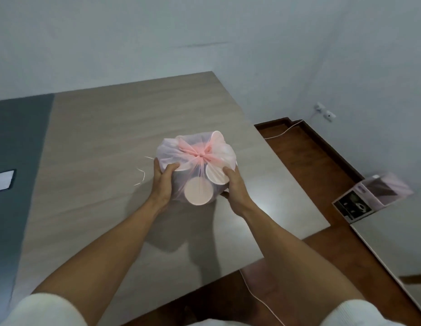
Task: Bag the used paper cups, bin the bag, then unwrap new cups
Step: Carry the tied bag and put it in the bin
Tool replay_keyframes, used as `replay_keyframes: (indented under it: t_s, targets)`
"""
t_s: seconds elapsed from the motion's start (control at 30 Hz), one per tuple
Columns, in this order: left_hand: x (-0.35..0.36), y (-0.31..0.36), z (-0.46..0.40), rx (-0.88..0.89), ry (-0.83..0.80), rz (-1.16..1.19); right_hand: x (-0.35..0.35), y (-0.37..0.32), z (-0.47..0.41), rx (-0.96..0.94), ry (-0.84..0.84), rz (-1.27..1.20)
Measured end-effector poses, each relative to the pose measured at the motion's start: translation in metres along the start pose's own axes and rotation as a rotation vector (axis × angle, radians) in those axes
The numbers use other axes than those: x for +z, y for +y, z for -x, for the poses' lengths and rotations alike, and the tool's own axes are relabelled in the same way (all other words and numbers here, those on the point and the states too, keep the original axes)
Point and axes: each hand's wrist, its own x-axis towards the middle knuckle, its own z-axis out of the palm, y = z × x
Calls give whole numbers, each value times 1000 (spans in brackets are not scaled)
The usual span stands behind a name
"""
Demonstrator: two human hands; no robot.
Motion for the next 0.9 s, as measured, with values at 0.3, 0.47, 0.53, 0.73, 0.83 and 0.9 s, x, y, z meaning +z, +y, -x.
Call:
replay_keyframes:
  t_s: [0.3, 0.47, 0.53, 0.73, 0.83, 0.9]
  targets:
    - [174, 1, 41, 20, -266, -44, -171, -26, 40, -119, 236, -3]
    - [286, -20, 73, 7, -394, -49, -289, -39, 68, -158, 362, 10]
    - [332, -29, 86, -3, -424, -48, -336, -45, 78, -169, 396, 41]
    - [471, -40, 141, -3, -575, -65, -476, -67, 105, -230, 515, 39]
    - [526, -48, 153, 27, -653, -90, -527, -75, 110, -221, 591, 18]
    - [559, -50, 154, 47, -695, -104, -557, -77, 108, -225, 645, 10]
